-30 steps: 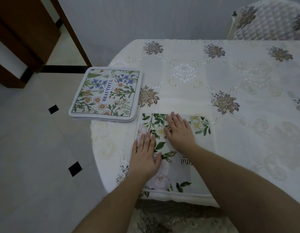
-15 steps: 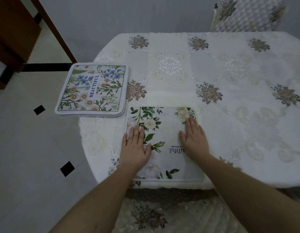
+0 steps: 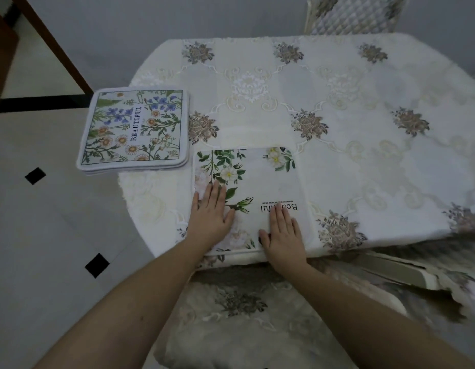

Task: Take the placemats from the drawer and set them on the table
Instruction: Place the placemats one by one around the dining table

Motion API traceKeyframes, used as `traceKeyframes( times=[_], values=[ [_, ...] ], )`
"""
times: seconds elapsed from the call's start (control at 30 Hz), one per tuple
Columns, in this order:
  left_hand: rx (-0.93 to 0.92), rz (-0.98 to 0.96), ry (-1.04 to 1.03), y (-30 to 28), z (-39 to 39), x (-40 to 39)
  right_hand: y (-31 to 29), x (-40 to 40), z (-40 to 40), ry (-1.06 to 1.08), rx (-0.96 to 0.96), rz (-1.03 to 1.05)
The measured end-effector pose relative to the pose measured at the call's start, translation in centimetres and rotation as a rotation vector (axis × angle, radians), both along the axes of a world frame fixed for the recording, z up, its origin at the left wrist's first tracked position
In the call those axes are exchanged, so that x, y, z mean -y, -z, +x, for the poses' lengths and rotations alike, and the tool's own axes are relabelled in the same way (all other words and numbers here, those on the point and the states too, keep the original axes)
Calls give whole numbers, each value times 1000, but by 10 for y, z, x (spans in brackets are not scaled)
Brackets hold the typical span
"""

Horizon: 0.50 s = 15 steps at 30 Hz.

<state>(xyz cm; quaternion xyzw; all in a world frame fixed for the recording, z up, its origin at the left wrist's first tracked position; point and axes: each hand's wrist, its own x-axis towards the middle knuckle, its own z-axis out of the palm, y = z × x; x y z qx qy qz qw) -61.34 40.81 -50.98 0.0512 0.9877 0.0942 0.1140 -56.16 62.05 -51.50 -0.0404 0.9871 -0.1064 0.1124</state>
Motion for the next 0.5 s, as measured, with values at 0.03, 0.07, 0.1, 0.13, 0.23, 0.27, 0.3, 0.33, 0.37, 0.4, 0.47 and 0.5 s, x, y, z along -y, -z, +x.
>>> traceKeyframes(
  times=[0.03,0.07,0.1,0.13,0.23,0.27,0.3,0.33,0.37,0.4,0.47,0.5],
  values=[
    [2,8,35,-1,7,1,-1,5,6,4,-1,-2],
    [4,21,69,-2,15,2,-2,10,10,9,0,-7],
    [7,28,105,-1,25,3,-3,14,14,13,11,-7],
    [9,27,148,0,37,5,-4,17,16,14,26,-2],
    [9,11,269,4,69,17,-7,27,24,27,68,10],
    [24,16,304,4,76,22,-8,30,27,30,76,15],
    [38,24,337,2,83,26,-10,33,30,36,90,23],
    [60,32,372,-1,88,31,-12,36,33,37,112,36],
    [78,39,406,-6,92,34,-15,39,37,37,139,51],
    [86,44,437,-10,95,38,-18,43,41,35,156,60],
    [85,36,503,-15,98,47,-24,48,49,26,185,70],
    [81,18,542,-16,99,51,-26,49,53,15,205,82]
  ],
)
